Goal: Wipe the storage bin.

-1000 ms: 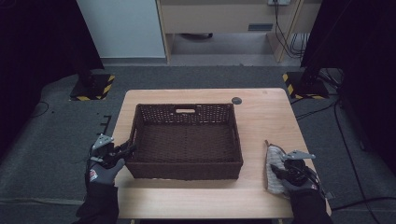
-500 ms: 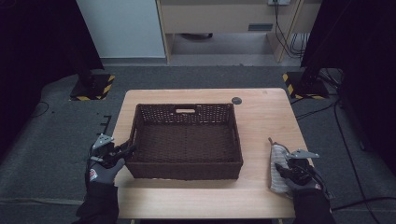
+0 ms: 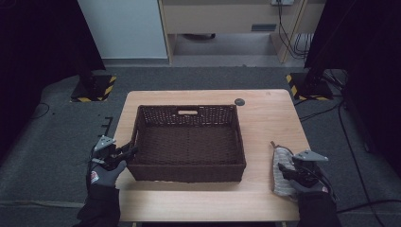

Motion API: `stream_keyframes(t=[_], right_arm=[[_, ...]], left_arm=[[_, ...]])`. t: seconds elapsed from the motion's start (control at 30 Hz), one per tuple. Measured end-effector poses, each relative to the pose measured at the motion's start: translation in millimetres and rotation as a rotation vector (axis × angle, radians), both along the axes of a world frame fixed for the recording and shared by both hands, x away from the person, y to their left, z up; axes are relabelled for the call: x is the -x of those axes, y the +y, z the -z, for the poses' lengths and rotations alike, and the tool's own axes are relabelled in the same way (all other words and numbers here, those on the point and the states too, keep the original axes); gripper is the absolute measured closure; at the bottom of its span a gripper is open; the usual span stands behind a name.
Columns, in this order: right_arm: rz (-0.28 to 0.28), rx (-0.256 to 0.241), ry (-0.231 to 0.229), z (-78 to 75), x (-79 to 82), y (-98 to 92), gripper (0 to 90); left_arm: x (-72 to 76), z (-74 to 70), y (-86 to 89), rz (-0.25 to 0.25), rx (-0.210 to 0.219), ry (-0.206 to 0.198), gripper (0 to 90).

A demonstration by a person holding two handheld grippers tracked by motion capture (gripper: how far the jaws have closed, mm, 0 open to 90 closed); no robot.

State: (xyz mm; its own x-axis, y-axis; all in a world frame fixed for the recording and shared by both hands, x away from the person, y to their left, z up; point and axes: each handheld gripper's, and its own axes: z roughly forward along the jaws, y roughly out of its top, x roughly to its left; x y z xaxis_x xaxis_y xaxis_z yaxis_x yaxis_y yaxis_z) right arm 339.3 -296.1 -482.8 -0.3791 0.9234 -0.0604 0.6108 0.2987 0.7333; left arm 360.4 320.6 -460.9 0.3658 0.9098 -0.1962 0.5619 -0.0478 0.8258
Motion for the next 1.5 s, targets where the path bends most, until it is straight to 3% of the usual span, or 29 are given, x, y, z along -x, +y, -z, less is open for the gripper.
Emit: stream_keyframes(t=[0.17, 0.33, 0.47, 0.6, 0.9, 1.03, 1.5], right_arm=[[0.031, -0.048, -0.087, -16.8, 3.7, -2.9, 31.6], [0.016, -0.108, -0.15, -37.2, 7.6, 0.6, 32.2], [-0.028, -0.161, -0.165, -49.3, 8.1, 11.1, 33.3], [-0.076, -0.182, -0.173, -58.3, 5.2, 26.2, 33.0], [-0.168, -0.243, -0.187, -74.8, -14.4, 64.6, 32.4], [-0.194, -0.268, -0.186, -76.1, -21.1, 80.2, 32.1], [-0.272, -0.296, -0.133, -53.0, -28.0, 109.7, 38.5]], left_arm=[[0.3, -0.3, -0.2, -0.001, -0.009, -0.001, 59.7], [0.3, -0.4, -0.4, -0.002, -0.012, -0.004, 59.2], [0.1, -0.7, -0.6, -0.004, -0.018, -0.005, 58.3], [0.1, -1.1, -0.9, -0.006, -0.028, -0.008, 57.1], [0.0, -1.5, -1.3, -0.007, -0.039, -0.009, 55.4], [0.0, -1.7, -1.5, -0.008, -0.043, -0.009, 55.4], [-7.2, -2.7, -4.4, 0.015, -0.04, -0.022, 64.0]])
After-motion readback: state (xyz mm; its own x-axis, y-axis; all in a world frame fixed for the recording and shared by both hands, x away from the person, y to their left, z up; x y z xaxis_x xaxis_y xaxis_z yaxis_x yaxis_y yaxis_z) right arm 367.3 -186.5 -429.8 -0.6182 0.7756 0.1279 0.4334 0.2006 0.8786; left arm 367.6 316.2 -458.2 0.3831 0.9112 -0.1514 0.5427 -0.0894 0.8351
